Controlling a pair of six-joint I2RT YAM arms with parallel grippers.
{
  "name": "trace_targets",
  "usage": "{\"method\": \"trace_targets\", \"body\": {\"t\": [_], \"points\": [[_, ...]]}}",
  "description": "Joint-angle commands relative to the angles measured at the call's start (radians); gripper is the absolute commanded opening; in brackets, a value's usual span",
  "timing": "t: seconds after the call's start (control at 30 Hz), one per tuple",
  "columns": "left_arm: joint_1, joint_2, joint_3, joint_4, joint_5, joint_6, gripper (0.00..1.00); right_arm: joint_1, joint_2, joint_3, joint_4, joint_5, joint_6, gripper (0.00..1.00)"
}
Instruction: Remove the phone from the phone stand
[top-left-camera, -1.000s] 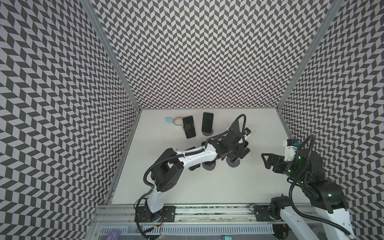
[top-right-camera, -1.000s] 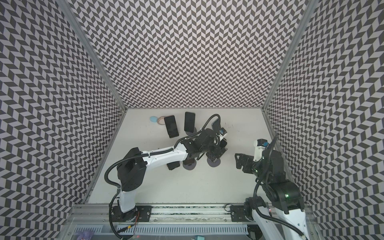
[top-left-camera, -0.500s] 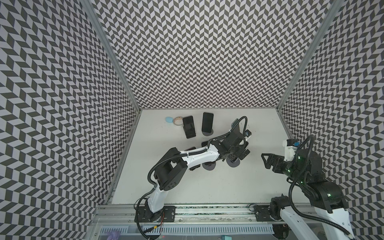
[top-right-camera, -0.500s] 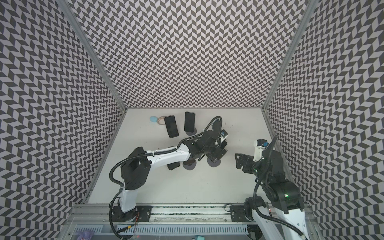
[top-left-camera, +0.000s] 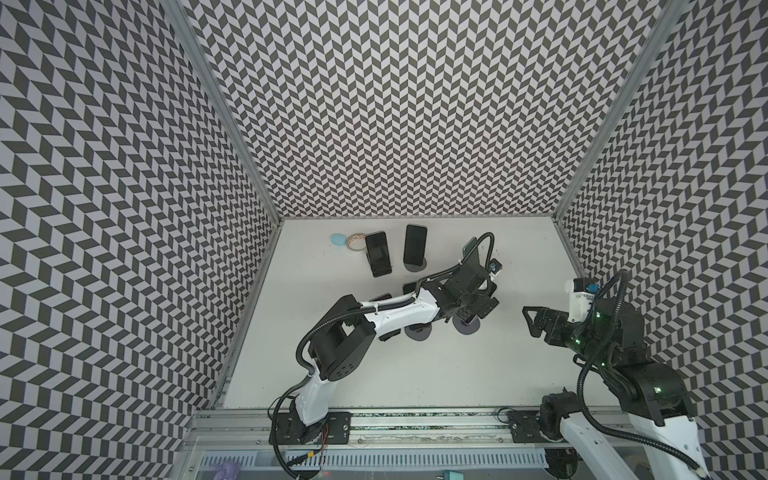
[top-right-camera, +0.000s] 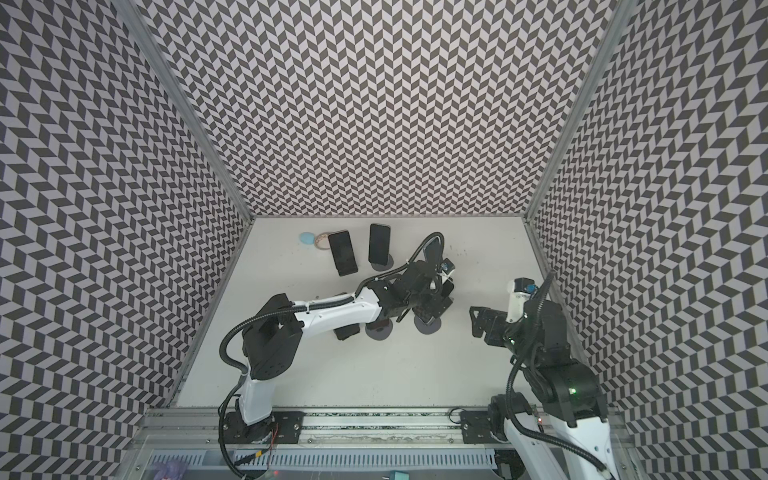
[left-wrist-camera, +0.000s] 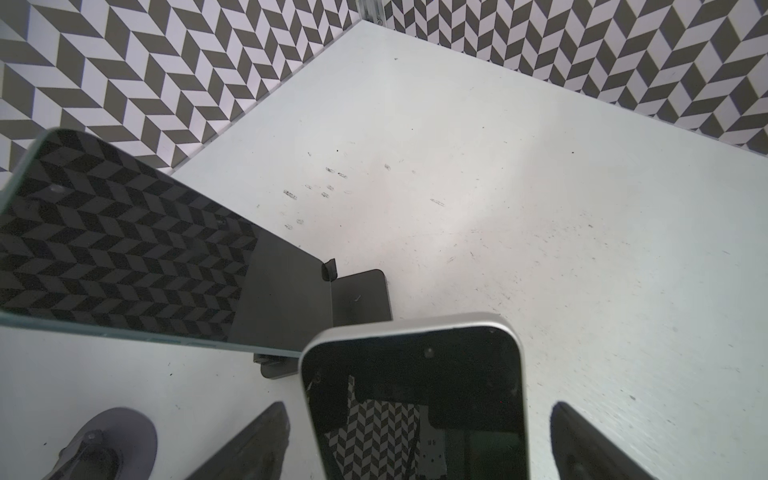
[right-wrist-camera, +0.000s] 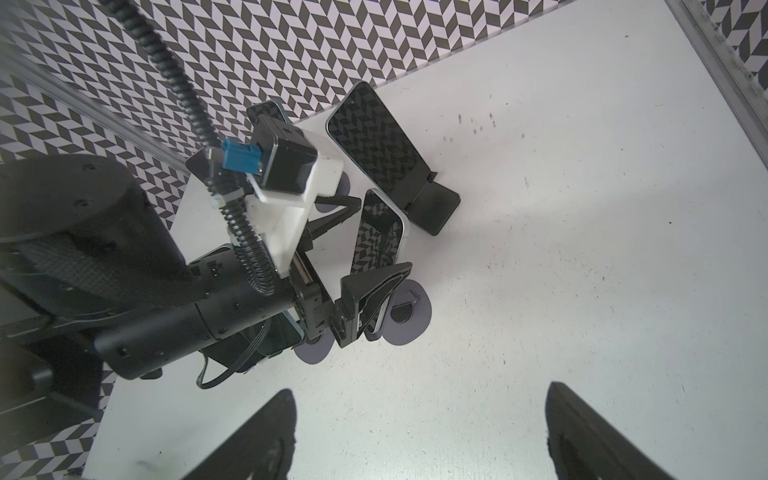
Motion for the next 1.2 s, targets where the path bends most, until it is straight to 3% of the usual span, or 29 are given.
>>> {"method": "trace_targets", "body": {"t": [0.0, 1.17], "points": [[-0.007, 0.013, 0.043, -0.004, -0.014, -0.009, 0.97, 0.004, -0.012, -0.006, 0.049, 0.008, 0.001, 0.91], [0.022, 0.033, 0.024, 0.006, 0.070, -0.012, 0.85, 0.005, -0.009, -0.030, 0.062, 0.003, -0.003, 0.91]]}}
